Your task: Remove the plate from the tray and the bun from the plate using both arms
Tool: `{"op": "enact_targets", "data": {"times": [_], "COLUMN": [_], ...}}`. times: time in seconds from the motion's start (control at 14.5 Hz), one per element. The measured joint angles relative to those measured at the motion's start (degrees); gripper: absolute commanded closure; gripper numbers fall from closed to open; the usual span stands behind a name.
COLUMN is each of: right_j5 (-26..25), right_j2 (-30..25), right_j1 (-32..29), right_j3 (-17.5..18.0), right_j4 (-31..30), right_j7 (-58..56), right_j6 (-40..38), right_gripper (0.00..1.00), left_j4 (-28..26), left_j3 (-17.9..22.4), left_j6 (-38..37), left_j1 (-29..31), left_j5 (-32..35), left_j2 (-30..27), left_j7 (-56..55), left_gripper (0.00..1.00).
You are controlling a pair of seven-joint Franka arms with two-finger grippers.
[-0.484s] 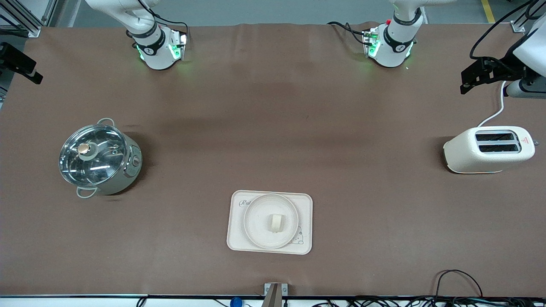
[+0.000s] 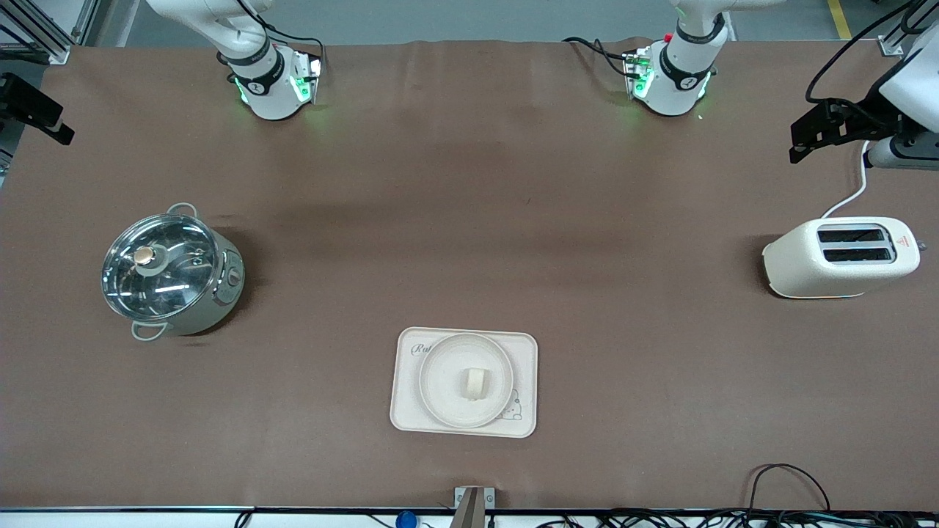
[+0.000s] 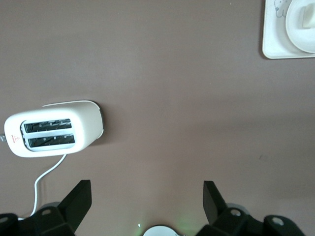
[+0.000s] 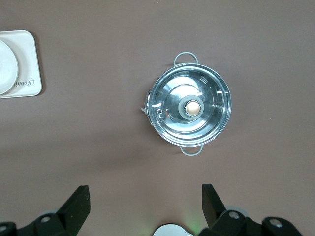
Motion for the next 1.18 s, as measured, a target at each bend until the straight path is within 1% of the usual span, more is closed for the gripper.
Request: {"op": "enact_targets", "data": {"times": [0.14, 0.28, 0.35, 0.42, 0.62, 0.83, 1.04, 1.18], "right_j5": [2.27, 6.8, 8.4, 8.96, 9.05, 9.63, 12.97, 16.83], "right_j2": [0.07, 0.48, 1.06, 2.02, 7.58, 12.76, 18.7, 23.91], "right_j1": [-0.04, 0.18, 0.96, 2.43, 7.33, 9.85, 12.75, 14.27], "right_j3": [-0.07, 0.05, 0.21, 0.29, 0.49, 0.53, 0.6, 0.61], "right_j4": [-0.04, -0.13, -0.28, -0.63, -1.38, -1.42, -1.62, -1.72], "right_j7": [-0.01, -0.01, -0.01, 0.0, 0.38, 3.02, 9.32, 12.26], "right_j6": [1.23, 2.11, 2.63, 3.78, 8.98, 14.37, 23.17, 29.29], "right_gripper": [0.0, 0.0, 0.0, 0.0, 0.0, 0.0, 0.0, 0.0], "left_j4": [-0.01, 0.0, 0.0, 0.03, 0.13, 0.15, 0.12, 0.08], "left_j3": [0.0, 0.0, 0.0, 0.01, 0.01, 0.01, 0.01, 0.01], "left_j6": [0.66, 1.5, 1.97, 2.24, 2.32, 2.32, 2.33, 2.33], "left_j1": [0.01, 0.03, 0.08, 0.15, 0.23, 0.35, 0.55, 0.57], "left_j5": [-0.03, -0.18, -0.2, -0.21, -1.1, -1.38, -1.41, -1.42], "left_j2": [0.81, 1.58, 1.74, 1.77, 1.76, 1.76, 1.76, 1.77], "left_j7": [0.01, 0.01, 0.01, 0.01, 0.0, 0.0, 0.0, 0.0], "left_gripper": [0.0, 0.0, 0.0, 0.0, 0.0, 0.0, 0.0, 0.0]}}
